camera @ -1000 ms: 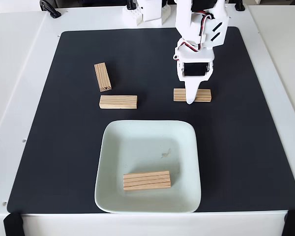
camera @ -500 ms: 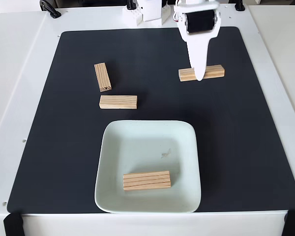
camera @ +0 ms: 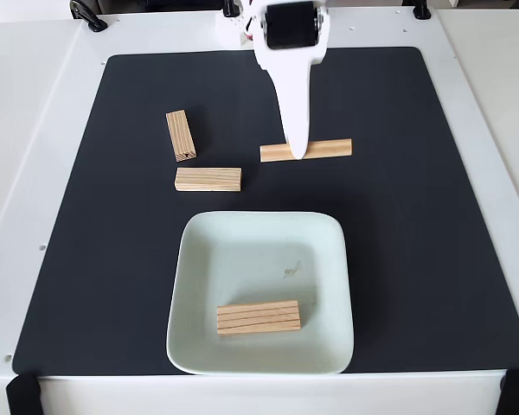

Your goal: Pick up the wooden block and place them on the plate.

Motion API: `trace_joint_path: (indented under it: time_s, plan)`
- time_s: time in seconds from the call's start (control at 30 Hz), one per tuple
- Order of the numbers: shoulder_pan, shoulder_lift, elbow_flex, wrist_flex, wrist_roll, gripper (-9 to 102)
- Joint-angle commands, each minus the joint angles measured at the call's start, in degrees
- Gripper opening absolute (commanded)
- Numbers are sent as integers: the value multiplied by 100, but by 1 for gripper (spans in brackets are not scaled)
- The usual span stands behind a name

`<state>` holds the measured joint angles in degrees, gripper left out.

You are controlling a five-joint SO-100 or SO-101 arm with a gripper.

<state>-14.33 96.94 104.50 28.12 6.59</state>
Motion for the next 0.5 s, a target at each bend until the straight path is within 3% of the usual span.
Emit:
trace_joint_path:
  time_s: [0.0,0.47]
  plan:
    - [132,-738,-1151,-141,-9,0]
    - [281,-3639,-4614,-141,0,0]
